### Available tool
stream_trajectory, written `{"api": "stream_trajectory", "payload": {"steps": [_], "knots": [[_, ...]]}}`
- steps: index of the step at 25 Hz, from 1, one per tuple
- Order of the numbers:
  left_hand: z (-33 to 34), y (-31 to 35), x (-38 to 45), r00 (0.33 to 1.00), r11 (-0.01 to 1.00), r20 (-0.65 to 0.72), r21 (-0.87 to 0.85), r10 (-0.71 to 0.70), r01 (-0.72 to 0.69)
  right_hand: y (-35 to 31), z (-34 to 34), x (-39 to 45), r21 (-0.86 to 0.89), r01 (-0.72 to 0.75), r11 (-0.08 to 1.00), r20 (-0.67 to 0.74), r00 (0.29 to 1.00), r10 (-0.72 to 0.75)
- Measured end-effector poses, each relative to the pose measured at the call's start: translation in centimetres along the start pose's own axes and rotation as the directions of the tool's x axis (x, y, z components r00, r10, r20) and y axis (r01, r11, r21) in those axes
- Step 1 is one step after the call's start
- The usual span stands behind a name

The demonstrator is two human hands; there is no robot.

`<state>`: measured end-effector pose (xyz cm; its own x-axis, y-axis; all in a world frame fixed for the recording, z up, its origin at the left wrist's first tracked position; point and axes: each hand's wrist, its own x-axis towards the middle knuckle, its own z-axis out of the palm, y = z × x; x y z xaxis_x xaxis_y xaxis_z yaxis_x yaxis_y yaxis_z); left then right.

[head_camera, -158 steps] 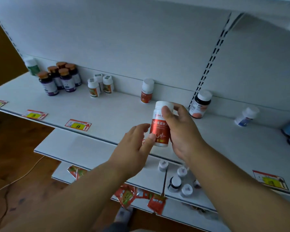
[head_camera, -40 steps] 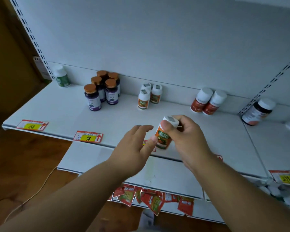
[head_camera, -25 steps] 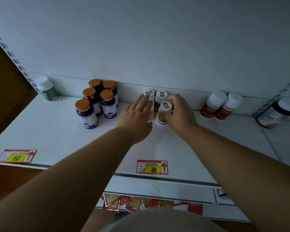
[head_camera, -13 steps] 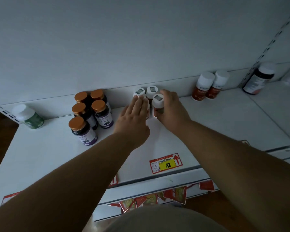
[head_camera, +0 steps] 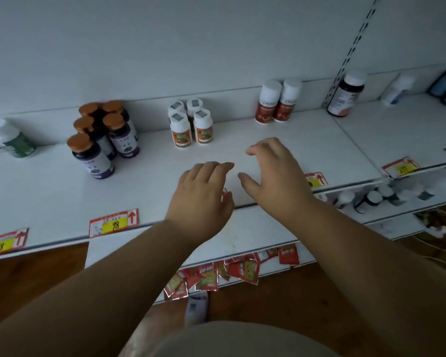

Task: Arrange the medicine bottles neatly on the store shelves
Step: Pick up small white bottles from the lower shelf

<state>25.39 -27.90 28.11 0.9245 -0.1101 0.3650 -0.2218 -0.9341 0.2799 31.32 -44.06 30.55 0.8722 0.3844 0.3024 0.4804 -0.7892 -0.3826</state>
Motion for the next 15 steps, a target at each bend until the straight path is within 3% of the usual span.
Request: {"api": "stream_trajectory", "payload": {"steps": [5,8,15], "knots": [[4.0,8.3,-5.1,0.997,0.995,0.049,-0.08,-0.062,0.066,5.5,-2.4,-9.9,0.092,-0.007,0.996,0.064,0.998,0.001],[7.5,10.6,-7.5,0.985,0.989,0.148,-0.103,-0.088,0.104,8.9,-0.2,-14.1,0.159,-0.091,0.983,0.162,0.985,0.065],[23.4,6.2,-7.4,0.94,0.98,0.314,-0.095,-0.138,0.175,17.7,14.7,-16.6,0.226,-0.342,0.912,0.173,0.935,0.308]]}}
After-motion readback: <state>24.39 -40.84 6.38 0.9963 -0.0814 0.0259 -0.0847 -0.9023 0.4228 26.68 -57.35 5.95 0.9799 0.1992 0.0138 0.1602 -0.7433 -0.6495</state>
